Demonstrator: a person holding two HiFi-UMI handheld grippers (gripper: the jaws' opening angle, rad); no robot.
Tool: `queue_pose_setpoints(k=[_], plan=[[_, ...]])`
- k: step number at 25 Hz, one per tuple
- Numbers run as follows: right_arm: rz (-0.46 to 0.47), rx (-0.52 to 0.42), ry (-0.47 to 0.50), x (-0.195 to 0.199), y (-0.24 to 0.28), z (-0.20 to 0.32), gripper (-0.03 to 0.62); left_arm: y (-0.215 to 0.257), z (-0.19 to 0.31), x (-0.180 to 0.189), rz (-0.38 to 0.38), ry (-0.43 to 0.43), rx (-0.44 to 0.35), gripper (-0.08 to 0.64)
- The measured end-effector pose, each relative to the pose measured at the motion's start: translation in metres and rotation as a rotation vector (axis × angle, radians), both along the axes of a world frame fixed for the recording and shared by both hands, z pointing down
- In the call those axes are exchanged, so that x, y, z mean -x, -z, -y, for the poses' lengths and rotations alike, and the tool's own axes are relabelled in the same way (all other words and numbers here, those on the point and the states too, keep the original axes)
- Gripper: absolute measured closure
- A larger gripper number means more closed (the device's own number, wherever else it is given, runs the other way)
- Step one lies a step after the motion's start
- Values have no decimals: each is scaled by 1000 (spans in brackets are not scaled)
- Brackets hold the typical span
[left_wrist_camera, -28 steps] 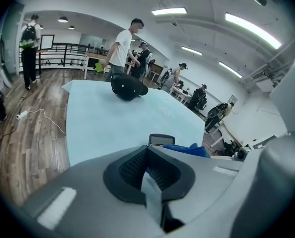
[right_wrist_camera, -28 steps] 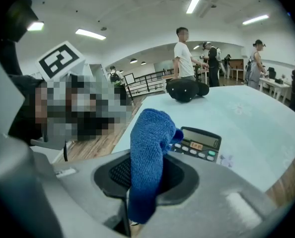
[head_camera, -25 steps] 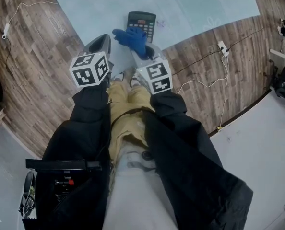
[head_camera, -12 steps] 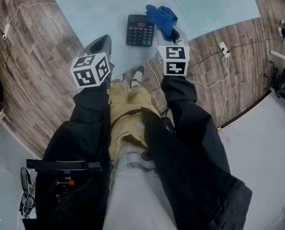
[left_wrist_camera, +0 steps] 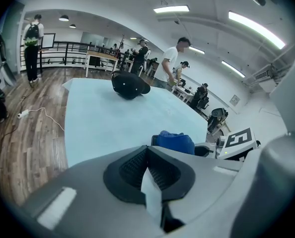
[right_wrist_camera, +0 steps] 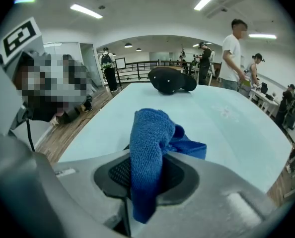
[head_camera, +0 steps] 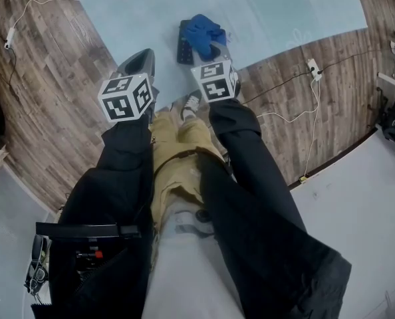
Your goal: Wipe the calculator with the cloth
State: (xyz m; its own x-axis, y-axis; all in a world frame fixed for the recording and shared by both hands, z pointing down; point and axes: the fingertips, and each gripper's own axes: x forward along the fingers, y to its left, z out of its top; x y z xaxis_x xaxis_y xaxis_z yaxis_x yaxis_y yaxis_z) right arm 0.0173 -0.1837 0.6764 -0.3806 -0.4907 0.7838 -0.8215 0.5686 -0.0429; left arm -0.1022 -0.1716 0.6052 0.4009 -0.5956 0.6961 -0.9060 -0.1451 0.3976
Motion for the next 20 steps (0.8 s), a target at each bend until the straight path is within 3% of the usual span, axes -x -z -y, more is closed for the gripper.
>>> queue_pose_setpoints(k=[12, 20], plan=[[106, 74, 128, 44, -3, -43, 499, 4, 2, -5, -2, -10, -8, 560], [247, 44, 65, 47, 40, -56, 499, 29, 2, -8, -10, -14, -66, 560]])
